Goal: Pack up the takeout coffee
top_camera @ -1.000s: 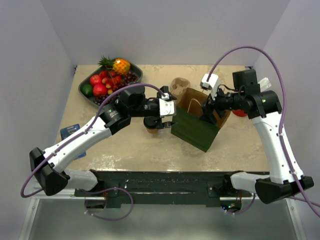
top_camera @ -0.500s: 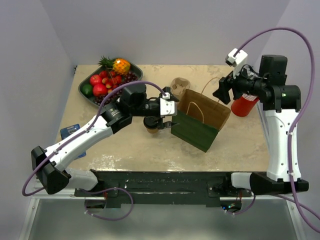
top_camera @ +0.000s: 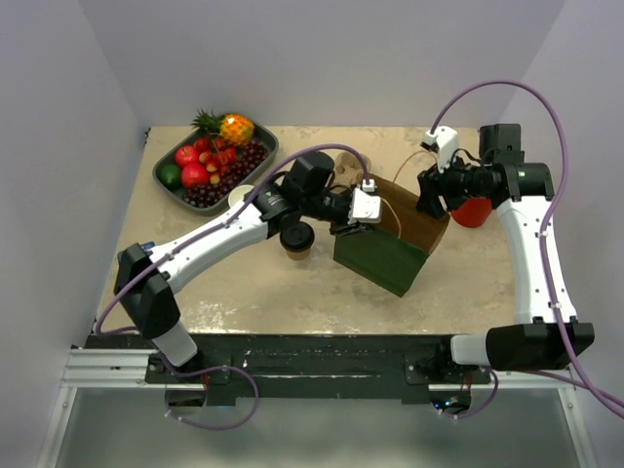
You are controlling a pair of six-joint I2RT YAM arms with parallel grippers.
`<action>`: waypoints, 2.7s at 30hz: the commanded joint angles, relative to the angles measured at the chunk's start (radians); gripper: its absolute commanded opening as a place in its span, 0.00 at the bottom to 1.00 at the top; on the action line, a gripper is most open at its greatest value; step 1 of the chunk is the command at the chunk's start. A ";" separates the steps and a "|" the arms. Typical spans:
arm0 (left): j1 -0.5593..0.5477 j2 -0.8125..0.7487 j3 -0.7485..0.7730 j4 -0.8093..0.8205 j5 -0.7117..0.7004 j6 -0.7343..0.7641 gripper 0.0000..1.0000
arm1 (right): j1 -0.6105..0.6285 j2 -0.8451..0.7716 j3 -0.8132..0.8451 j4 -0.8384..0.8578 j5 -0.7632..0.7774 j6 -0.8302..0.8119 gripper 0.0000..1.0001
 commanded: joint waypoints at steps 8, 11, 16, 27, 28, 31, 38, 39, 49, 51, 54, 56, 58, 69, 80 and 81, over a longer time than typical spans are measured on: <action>-0.013 -0.002 0.272 -0.043 0.112 -0.034 0.00 | -0.001 0.049 0.253 -0.031 -0.133 0.001 0.13; -0.013 -0.011 0.341 -0.041 0.117 -0.073 0.00 | -0.002 0.078 0.373 -0.033 -0.135 0.034 0.10; -0.013 -0.004 0.403 -0.057 0.108 -0.061 0.00 | -0.002 0.121 0.504 -0.038 -0.124 0.054 0.09; -0.015 0.004 0.299 -0.089 0.097 -0.004 0.00 | -0.002 -0.009 0.174 0.004 -0.098 -0.011 0.10; -0.019 -0.004 0.253 -0.072 0.092 0.004 0.01 | -0.004 -0.041 0.098 0.046 -0.092 -0.012 0.12; -0.064 -0.051 0.073 -0.037 0.025 0.030 0.64 | -0.002 -0.192 -0.166 0.128 -0.101 0.008 0.62; -0.122 -0.162 -0.044 0.069 -0.029 0.007 0.99 | -0.002 -0.237 -0.110 0.117 -0.167 0.044 0.86; -0.122 -0.157 -0.033 0.061 -0.020 0.011 0.99 | -0.002 -0.228 -0.090 0.110 -0.173 0.046 0.86; -0.122 -0.096 0.096 -0.058 0.108 0.056 0.67 | -0.004 -0.137 -0.021 0.018 -0.268 0.012 0.72; -0.122 -0.087 0.107 -0.066 0.123 0.060 0.54 | -0.002 -0.120 0.000 0.016 -0.285 0.012 0.56; -0.122 -0.077 0.122 -0.081 0.138 0.062 0.33 | -0.002 -0.088 0.037 0.001 -0.305 0.015 0.43; -0.122 -0.073 0.136 -0.089 0.150 0.062 0.29 | -0.002 -0.079 0.060 -0.007 -0.307 0.017 0.41; -0.122 -0.068 0.151 -0.110 0.151 0.064 0.13 | -0.002 -0.072 0.118 -0.024 -0.308 0.017 0.43; -0.052 -0.160 0.188 -0.195 0.035 0.050 0.72 | -0.002 -0.123 0.144 -0.154 -0.176 0.005 0.80; -0.097 -0.249 0.098 -0.281 0.227 -0.006 0.94 | -0.002 -0.119 0.031 -0.143 -0.093 0.011 0.77; -0.102 -0.245 0.085 -0.211 0.236 -0.031 0.93 | -0.004 -0.111 0.034 -0.154 -0.116 0.006 0.68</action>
